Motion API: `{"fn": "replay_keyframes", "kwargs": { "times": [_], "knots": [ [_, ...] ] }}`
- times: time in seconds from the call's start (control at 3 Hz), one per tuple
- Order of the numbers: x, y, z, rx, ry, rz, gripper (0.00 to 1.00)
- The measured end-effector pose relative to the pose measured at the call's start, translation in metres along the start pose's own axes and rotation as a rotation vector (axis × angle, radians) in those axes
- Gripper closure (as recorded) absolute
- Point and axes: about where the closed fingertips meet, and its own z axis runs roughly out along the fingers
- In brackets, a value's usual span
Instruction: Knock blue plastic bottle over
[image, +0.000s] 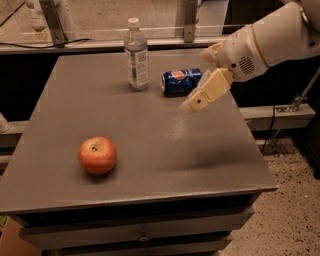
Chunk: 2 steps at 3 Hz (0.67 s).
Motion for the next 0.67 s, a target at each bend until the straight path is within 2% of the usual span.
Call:
{"fn": "replay_keyframes", "kwargs": {
  "times": [0.33,0.67],
  "knots": [
    [0.0004,0.0001,-0.0003,0.002,0.003,-0.001,0.0],
    [-0.0037,-0.0049,0.0081,0.002,-0.029,-0.011,0.0]
  ]
}}
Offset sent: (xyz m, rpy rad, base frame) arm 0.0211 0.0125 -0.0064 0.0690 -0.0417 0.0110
